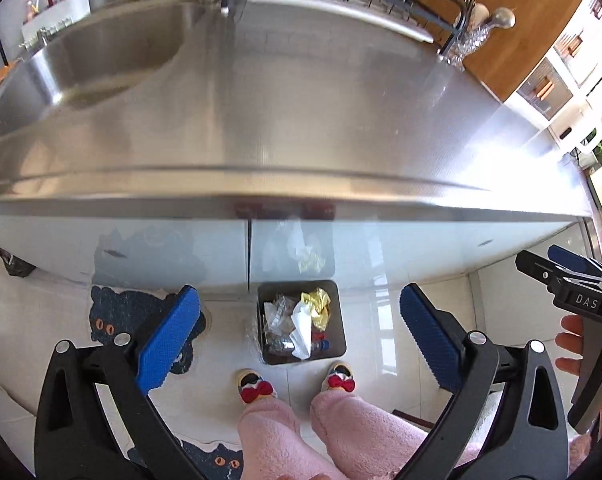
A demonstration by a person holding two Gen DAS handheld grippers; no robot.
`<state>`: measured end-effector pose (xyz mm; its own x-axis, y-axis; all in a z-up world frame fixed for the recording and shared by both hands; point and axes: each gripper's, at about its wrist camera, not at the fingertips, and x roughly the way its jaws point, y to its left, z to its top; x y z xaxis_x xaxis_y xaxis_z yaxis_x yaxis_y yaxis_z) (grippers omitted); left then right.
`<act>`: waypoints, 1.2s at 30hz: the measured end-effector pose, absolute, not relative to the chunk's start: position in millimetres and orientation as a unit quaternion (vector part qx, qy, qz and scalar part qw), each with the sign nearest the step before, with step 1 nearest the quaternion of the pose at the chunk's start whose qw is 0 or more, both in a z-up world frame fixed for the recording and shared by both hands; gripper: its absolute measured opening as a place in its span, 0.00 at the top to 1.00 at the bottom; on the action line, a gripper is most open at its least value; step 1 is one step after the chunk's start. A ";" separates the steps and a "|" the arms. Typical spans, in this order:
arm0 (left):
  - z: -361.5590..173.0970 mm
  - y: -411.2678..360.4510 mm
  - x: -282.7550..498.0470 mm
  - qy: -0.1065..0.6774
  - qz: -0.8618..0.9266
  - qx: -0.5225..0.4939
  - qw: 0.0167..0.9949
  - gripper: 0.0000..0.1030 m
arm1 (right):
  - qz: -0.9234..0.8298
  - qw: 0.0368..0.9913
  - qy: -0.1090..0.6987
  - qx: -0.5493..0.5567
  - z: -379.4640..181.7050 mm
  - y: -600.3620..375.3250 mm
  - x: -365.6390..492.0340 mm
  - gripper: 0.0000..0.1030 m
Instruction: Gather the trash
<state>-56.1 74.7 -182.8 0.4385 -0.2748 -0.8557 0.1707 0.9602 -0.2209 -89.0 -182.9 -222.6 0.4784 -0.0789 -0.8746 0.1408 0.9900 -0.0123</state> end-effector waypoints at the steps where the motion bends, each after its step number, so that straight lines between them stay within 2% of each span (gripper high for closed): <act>1: -169.2 73.7 -56.2 0.502 -0.129 -0.051 0.854 0.08 | -0.067 0.865 0.496 0.031 -209.3 -184.7 -90.3 0.03; 10: -78.9 66.0 -66.7 0.420 -0.122 -0.051 0.898 0.08 | -0.065 0.908 0.413 0.034 -115.9 -183.1 -100.0 0.03; 19: -20.7 67.0 -73.2 0.364 -0.117 -0.049 0.923 0.08 | -0.061 0.928 0.367 0.018 -65.9 -173.1 -110.1 0.03; 36: 8.4 66.4 -72.5 0.338 -0.095 -0.028 0.936 0.08 | -0.065 0.940 0.334 0.026 -37.6 -165.9 -110.4 0.03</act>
